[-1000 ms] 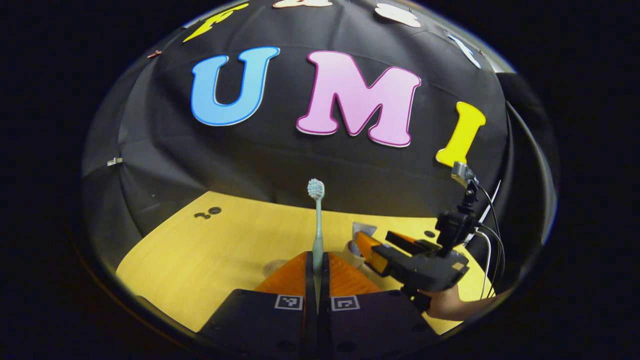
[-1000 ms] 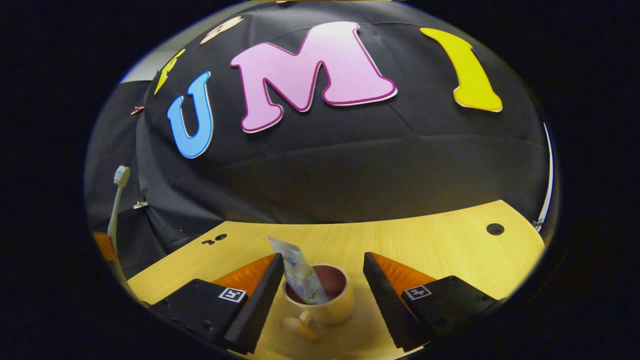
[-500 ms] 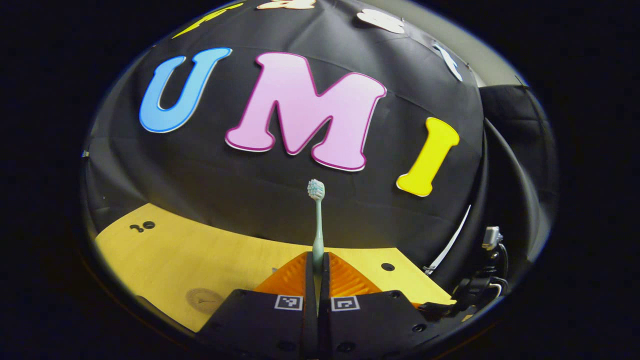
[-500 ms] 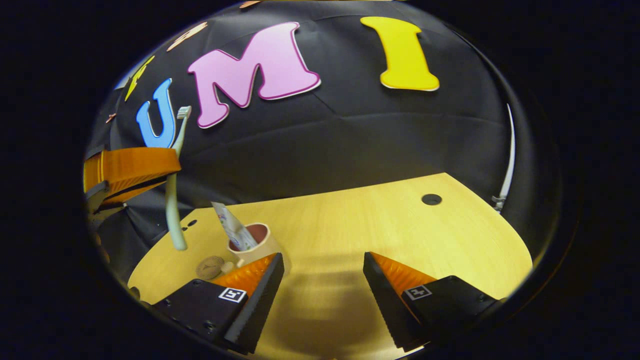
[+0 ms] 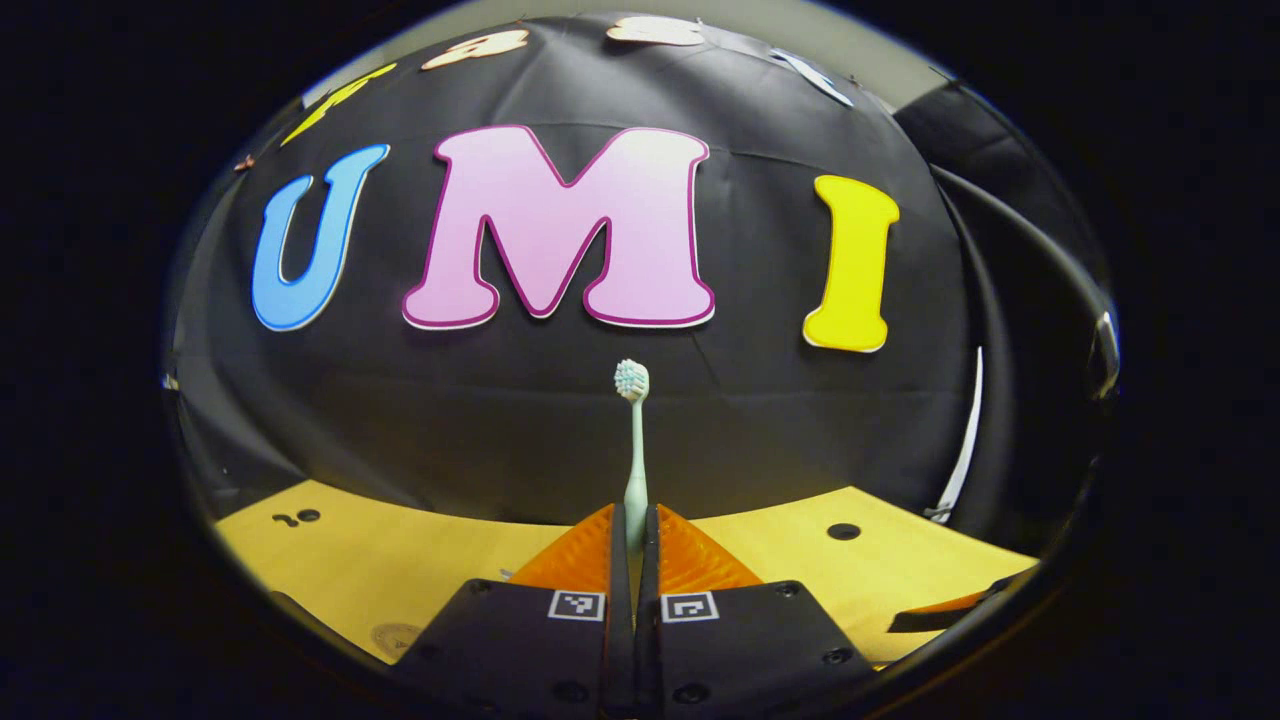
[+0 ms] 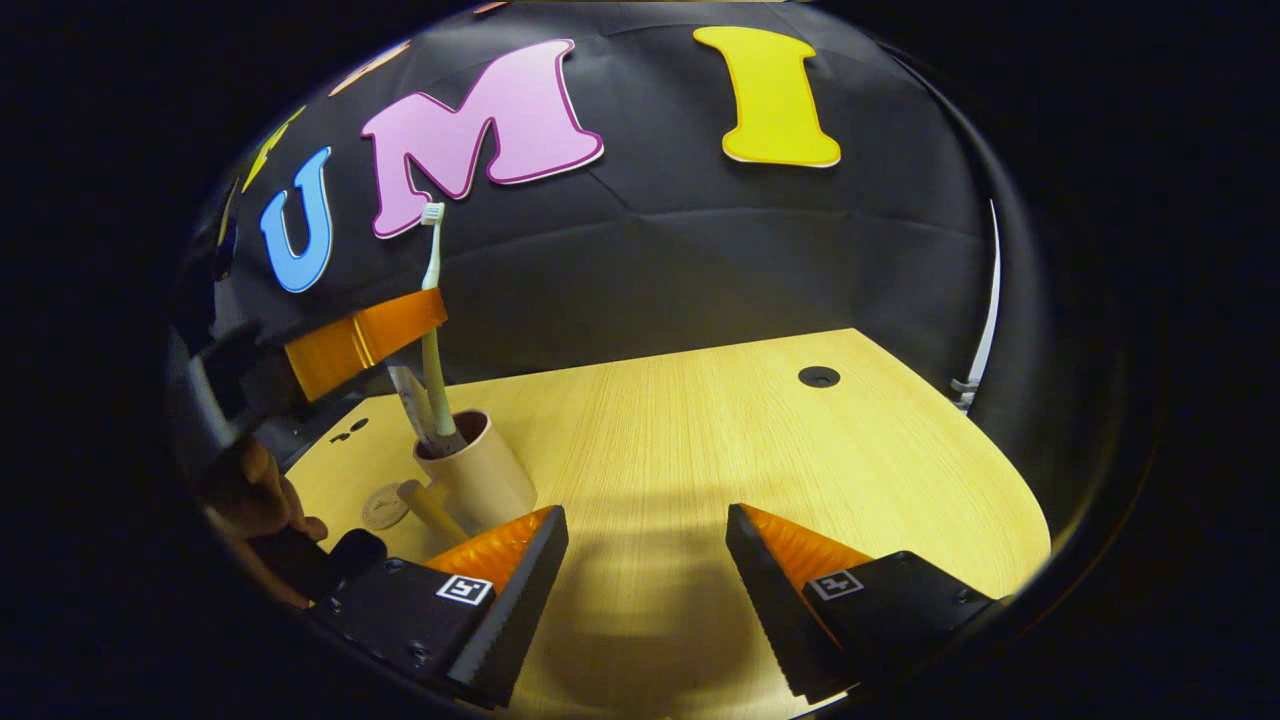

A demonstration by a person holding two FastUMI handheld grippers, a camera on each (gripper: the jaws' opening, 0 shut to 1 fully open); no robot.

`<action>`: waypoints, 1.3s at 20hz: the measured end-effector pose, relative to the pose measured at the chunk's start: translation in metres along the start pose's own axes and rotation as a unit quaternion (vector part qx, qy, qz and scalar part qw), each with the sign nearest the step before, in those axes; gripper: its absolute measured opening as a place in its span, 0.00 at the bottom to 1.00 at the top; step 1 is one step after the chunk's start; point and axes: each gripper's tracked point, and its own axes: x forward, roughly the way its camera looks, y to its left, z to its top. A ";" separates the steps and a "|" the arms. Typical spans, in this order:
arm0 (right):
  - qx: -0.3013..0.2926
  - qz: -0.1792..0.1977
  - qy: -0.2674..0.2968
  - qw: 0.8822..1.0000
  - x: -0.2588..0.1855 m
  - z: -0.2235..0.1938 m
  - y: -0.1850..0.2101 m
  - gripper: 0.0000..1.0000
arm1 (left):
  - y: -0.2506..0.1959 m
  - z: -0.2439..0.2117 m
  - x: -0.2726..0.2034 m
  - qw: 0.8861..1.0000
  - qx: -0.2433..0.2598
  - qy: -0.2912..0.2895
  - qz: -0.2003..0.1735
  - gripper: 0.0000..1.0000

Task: Put the toothbrush and toothpaste on the desktop into the cup, then pick up the cup and place it on the coaster on the desktop.

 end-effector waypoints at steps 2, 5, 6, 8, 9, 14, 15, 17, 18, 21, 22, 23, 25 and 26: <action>-0.004 0.003 0.006 1.000 -0.001 -0.005 0.002 0.98 | 0.001 -0.005 0.004 1.000 0.005 0.002 0.002 0.07; -0.007 0.007 0.016 1.000 0.001 -0.014 0.005 0.98 | 0.008 -0.007 0.005 1.000 0.005 -0.001 0.013 0.09; -0.007 0.009 0.018 1.000 0.002 -0.014 0.006 0.98 | 0.009 -0.008 0.005 1.000 0.002 0.000 0.011 0.10; -0.006 0.011 0.020 1.000 0.003 -0.015 0.010 0.98 | 0.010 -0.013 0.006 1.000 0.004 0.006 0.012 0.12; -0.007 0.013 0.021 1.000 0.003 -0.015 0.011 0.98 | 0.012 -0.015 0.006 1.000 0.009 0.008 0.015 0.13; -0.014 0.020 0.025 0.999 0.004 -0.019 0.017 0.98 | 0.009 -0.020 0.000 1.000 0.003 0.013 0.006 0.30; -0.015 0.021 0.025 0.999 0.004 -0.018 0.018 0.98 | 0.009 -0.020 -0.002 1.000 0.002 0.014 0.004 0.39; -0.020 0.021 0.020 0.999 0.006 -0.012 0.018 0.98 | 0.013 -0.013 -0.010 1.000 -0.007 0.014 0.005 0.50; -0.022 0.023 0.019 0.999 0.006 -0.008 0.019 0.98 | 0.018 -0.007 -0.017 1.000 -0.009 0.011 0.010 0.52; -0.024 0.033 0.030 0.999 0.009 0.007 0.025 0.98 | 0.038 0.008 -0.049 0.999 -0.028 0.019 0.023 0.64; -0.026 0.038 0.033 0.998 0.009 0.015 0.029 0.98 | 0.046 0.008 -0.062 0.999 -0.034 0.029 0.025 0.70; -0.029 0.042 0.036 0.998 0.010 0.024 0.034 0.98 | 0.057 0.009 -0.076 0.998 -0.036 0.039 0.028 0.77; -0.037 0.046 0.047 0.997 0.009 0.038 0.043 0.98 | 0.079 0.006 -0.104 0.997 -0.037 0.053 0.034 1.00; -0.044 0.045 0.048 0.997 0.009 0.047 0.047 0.98 | 0.092 0.006 -0.120 0.997 -0.040 0.056 0.041 1.00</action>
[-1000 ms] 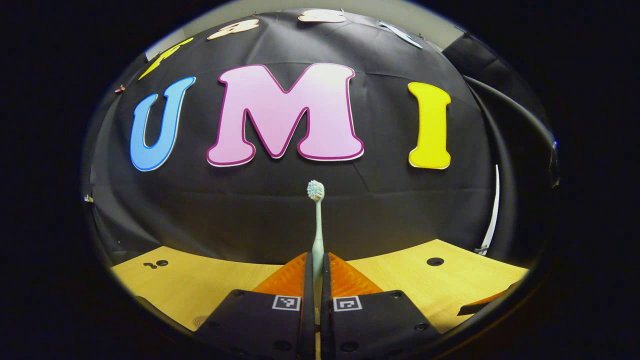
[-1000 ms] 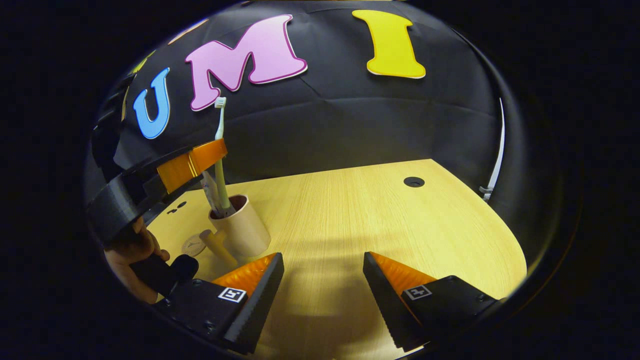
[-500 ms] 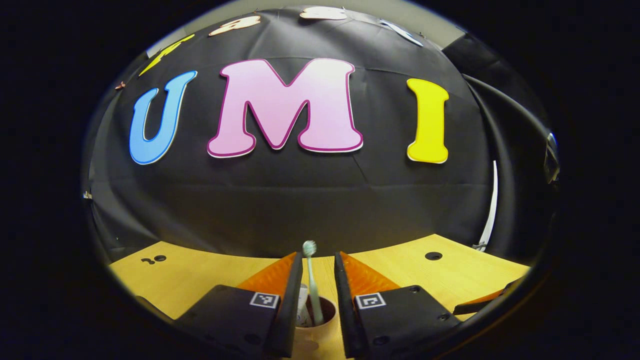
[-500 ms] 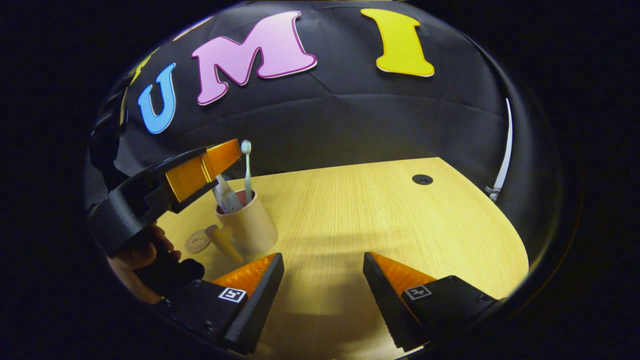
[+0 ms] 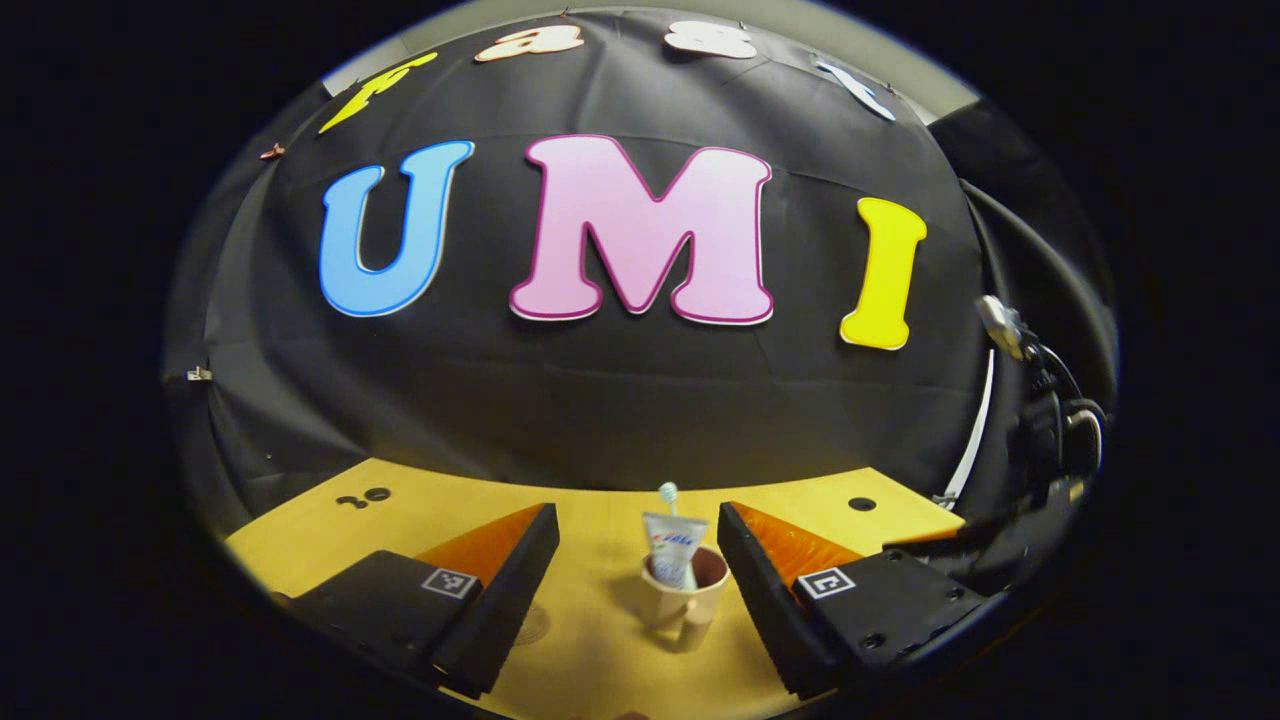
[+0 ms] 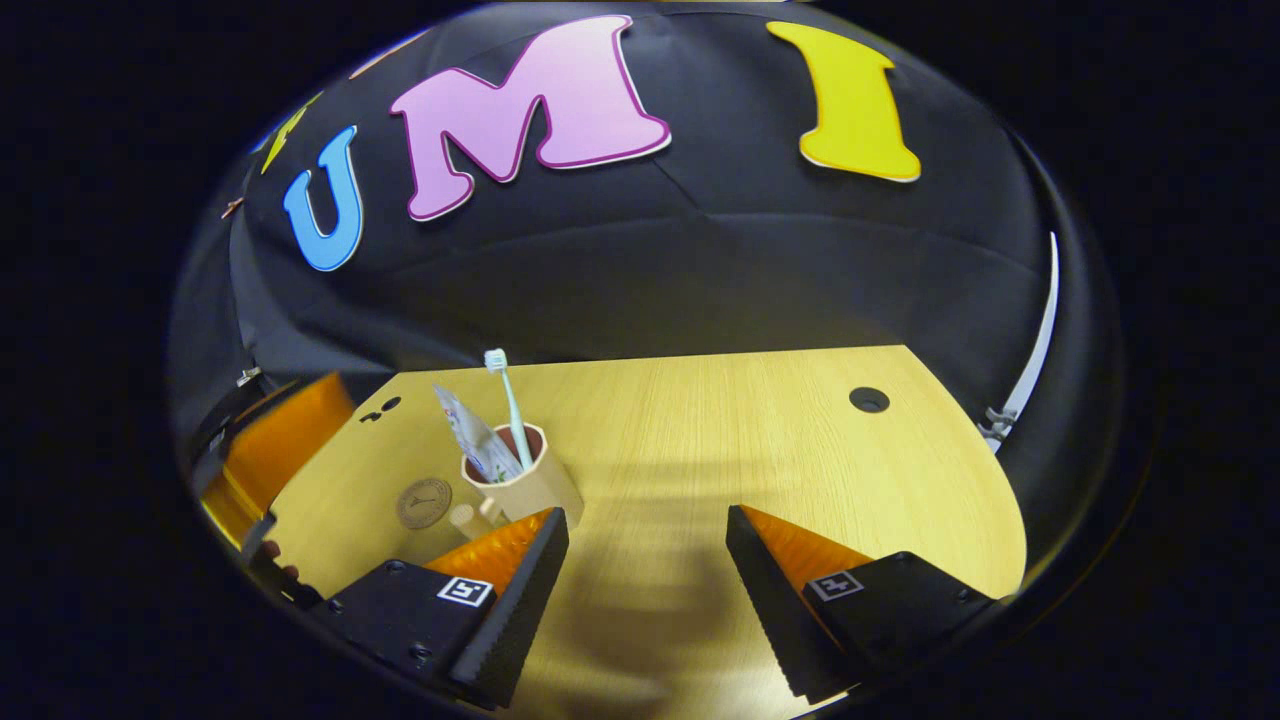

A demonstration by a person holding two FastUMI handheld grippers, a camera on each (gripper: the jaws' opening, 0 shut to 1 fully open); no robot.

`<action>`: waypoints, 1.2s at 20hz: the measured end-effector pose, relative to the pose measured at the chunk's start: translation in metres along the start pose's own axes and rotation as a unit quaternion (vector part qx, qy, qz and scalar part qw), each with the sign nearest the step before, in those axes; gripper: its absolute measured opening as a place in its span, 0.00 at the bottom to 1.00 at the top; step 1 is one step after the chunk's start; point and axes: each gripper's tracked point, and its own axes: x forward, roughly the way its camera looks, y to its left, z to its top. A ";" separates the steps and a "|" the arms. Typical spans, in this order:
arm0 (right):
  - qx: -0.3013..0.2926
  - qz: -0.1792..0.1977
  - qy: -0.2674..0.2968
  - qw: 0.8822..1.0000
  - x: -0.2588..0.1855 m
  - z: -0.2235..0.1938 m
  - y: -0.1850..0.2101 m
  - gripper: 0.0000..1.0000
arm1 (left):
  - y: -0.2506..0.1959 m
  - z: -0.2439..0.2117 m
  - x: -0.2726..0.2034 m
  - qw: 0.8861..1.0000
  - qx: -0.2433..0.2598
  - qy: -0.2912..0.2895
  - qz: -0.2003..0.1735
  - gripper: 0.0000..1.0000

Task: Put the toothbrush and toothpaste on the desktop into the cup, then pick up the cup and place it on the coaster on the desktop.

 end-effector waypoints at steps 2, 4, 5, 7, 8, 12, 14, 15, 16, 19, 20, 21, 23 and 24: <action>-0.013 0.003 0.005 1.000 0.000 0.016 0.009 0.98 | 0.022 -0.009 -0.026 1.000 -0.008 0.015 0.009 1.00; -0.028 0.017 0.016 0.999 0.000 0.028 0.026 0.98 | 0.042 -0.023 -0.052 0.999 -0.009 0.034 0.023 1.00; -0.042 0.025 0.030 0.998 0.001 0.029 0.035 0.97 | 0.049 -0.031 -0.065 0.999 -0.010 0.045 0.026 1.00; -0.065 0.043 0.061 0.995 0.003 0.029 0.053 0.98 | 0.060 -0.048 -0.088 0.997 -0.012 0.067 0.030 0.99; -0.068 0.058 0.078 0.993 0.004 0.028 0.064 0.98 | 0.064 -0.054 -0.099 0.996 -0.013 0.078 0.030 0.99; -0.124 0.079 0.144 0.979 0.014 0.021 0.087 0.98 | 0.079 -0.060 -0.138 0.994 -0.037 0.094 0.035 0.99; -0.107 0.083 0.176 0.975 0.019 0.016 0.103 0.98 | 0.090 -0.062 -0.152 0.994 -0.037 0.096 0.044 0.99; -0.097 0.083 0.192 0.973 0.023 0.013 0.111 0.98 | 0.095 -0.064 -0.158 0.993 -0.037 0.100 0.049 0.99; -0.093 0.077 0.205 0.971 0.029 0.009 0.114 0.98 | 0.100 -0.066 -0.164 0.992 -0.038 0.103 0.054 0.99; -0.066 0.051 0.272 0.959 0.039 -0.022 0.116 0.98 | 0.123 -0.073 -0.178 0.989 -0.050 0.114 0.078 0.99; -0.048 0.040 0.297 0.953 0.042 -0.031 0.116 0.98 | 0.129 -0.076 -0.182 0.987 -0.062 0.120 0.086 0.99; -0.032 0.028 0.316 0.948 0.046 -0.039 0.114 0.98 | 0.136 -0.080 -0.186 0.985 -0.074 0.126 0.094 0.99; -0.018 0.011 0.332 0.943 0.058 -0.046 0.109 0.98 | 0.153 -0.092 -0.194 0.979 -0.090 0.139 0.117 0.96; -0.012 0.005 0.336 0.942 0.064 -0.048 0.107 0.98 | 0.160 -0.096 -0.198 0.977 -0.093 0.144 0.129 0.99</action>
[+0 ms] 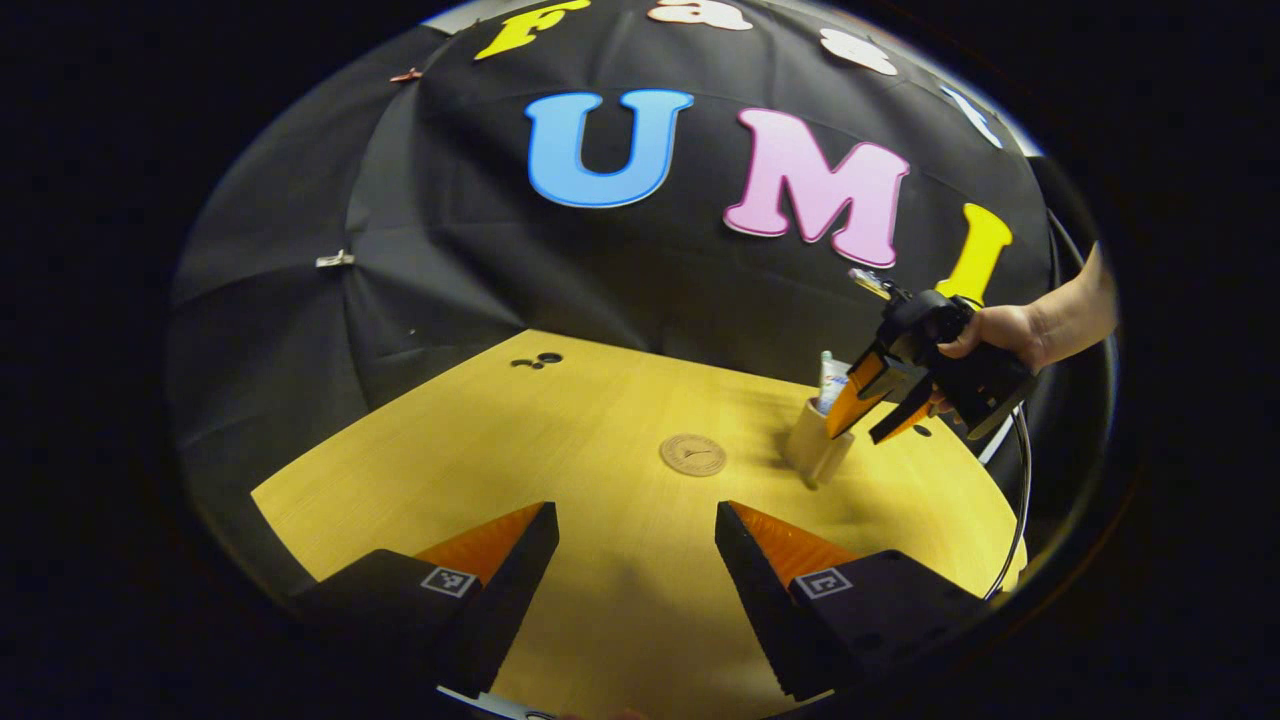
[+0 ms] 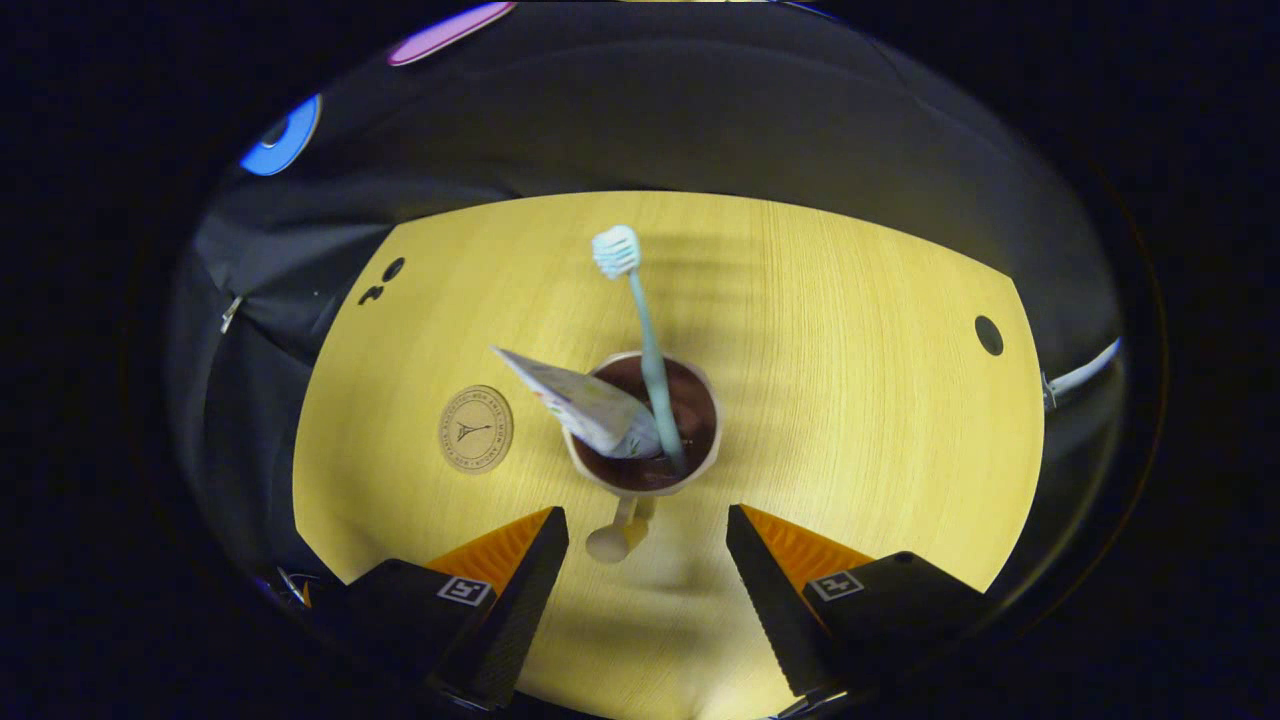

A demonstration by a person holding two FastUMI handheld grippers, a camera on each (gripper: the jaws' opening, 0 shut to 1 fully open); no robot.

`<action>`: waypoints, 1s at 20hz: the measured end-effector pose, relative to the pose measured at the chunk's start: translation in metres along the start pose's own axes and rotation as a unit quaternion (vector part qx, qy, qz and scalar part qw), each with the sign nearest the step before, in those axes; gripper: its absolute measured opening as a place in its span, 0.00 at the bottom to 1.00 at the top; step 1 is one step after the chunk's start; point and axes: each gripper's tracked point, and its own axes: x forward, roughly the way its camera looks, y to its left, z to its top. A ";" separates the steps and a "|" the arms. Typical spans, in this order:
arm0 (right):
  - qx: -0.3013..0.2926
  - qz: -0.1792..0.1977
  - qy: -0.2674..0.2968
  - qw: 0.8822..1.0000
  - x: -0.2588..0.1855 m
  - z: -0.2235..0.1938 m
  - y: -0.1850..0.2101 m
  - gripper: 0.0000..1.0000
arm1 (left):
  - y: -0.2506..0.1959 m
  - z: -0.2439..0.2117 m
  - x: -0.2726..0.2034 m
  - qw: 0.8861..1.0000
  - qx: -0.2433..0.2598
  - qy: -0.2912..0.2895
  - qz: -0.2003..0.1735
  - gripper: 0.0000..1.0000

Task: Put the toothbrush and toothpaste on the desktop into the cup, then pick up the cup and place it on the coaster on the desktop.

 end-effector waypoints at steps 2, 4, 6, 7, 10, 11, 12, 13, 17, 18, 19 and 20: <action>0.026 0.005 0.034 0.999 0.012 -0.007 0.003 0.98 | 0.013 -0.006 -0.002 1.000 -0.006 0.009 0.018 0.99; 0.043 0.003 0.051 0.998 0.025 -0.010 0.005 0.98 | 0.023 -0.011 -0.002 0.999 -0.010 0.018 0.029 0.98; 0.050 -0.003 0.054 0.997 0.038 -0.006 0.004 0.98 | 0.026 -0.015 -0.004 0.999 -0.014 0.023 0.036 0.98; 0.057 -0.004 0.058 0.997 0.042 -0.006 0.004 0.98 | 0.027 -0.018 -0.004 0.999 -0.015 0.025 0.037 0.98; 0.071 -0.012 0.066 0.995 0.054 -0.007 0.003 1.00 | 0.024 -0.020 -0.005 0.999 -0.019 0.033 0.038 0.98; 0.074 -0.013 0.068 0.995 0.057 -0.006 0.003 1.00 | 0.022 -0.022 -0.005 0.999 -0.020 0.035 0.036 0.98; 0.077 -0.014 0.071 0.994 0.059 -0.006 0.003 1.00 | 0.021 -0.023 -0.006 0.998 -0.021 0.043 0.036 0.98; 0.080 -0.016 0.071 0.994 0.060 -0.006 0.003 1.00 | 0.019 -0.025 -0.006 0.998 -0.024 0.048 0.036 0.98; 0.077 -0.032 0.080 0.993 0.067 -0.019 0.003 0.91 | 0.009 -0.020 -0.005 0.997 -0.040 0.054 0.025 0.98; 0.078 -0.031 0.082 0.993 0.069 -0.012 0.000 0.82 | 0.008 -0.021 -0.005 0.997 -0.045 0.060 0.023 0.98; 0.074 -0.034 0.080 0.993 0.071 -0.013 -0.001 0.79 | 0.006 -0.020 -0.006 0.996 -0.053 0.061 0.023 0.98; 0.069 -0.037 0.079 0.994 0.071 -0.013 -0.002 0.78 | 0.003 -0.016 -0.005 0.996 -0.062 0.061 0.020 0.98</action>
